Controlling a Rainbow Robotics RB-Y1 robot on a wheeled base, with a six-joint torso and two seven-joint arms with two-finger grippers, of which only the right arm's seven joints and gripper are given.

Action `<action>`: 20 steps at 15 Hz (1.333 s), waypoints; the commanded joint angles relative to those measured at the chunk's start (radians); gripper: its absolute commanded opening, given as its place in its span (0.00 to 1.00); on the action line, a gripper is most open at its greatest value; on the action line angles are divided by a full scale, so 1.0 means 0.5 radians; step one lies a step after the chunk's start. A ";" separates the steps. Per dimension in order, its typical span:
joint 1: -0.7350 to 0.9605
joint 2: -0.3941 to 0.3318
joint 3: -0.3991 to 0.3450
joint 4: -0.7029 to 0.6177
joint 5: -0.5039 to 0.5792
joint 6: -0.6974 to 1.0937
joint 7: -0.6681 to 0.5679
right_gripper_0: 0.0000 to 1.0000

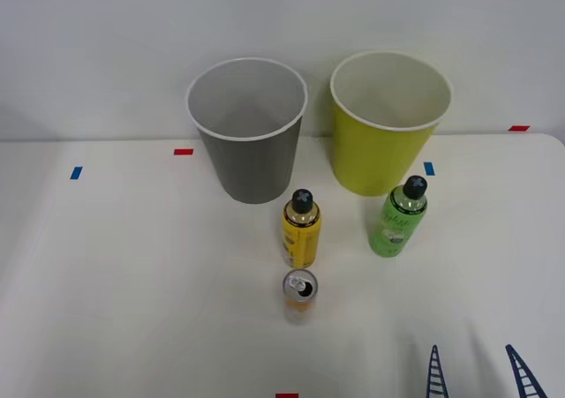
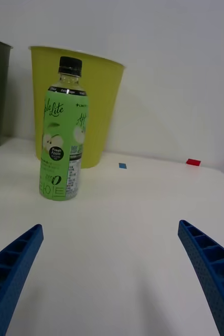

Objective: Put cans in the gray bin, plastic bottles in the light green bin

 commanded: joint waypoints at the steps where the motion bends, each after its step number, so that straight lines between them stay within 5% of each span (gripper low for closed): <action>1: -0.010 0.004 0.008 -0.008 0.003 0.000 -0.004 0.88; 5: 0.042 0.096 0.042 -0.008 0.003 0.009 0.002 0.88; 20: 0.045 0.035 0.054 -0.008 0.003 0.018 0.002 0.88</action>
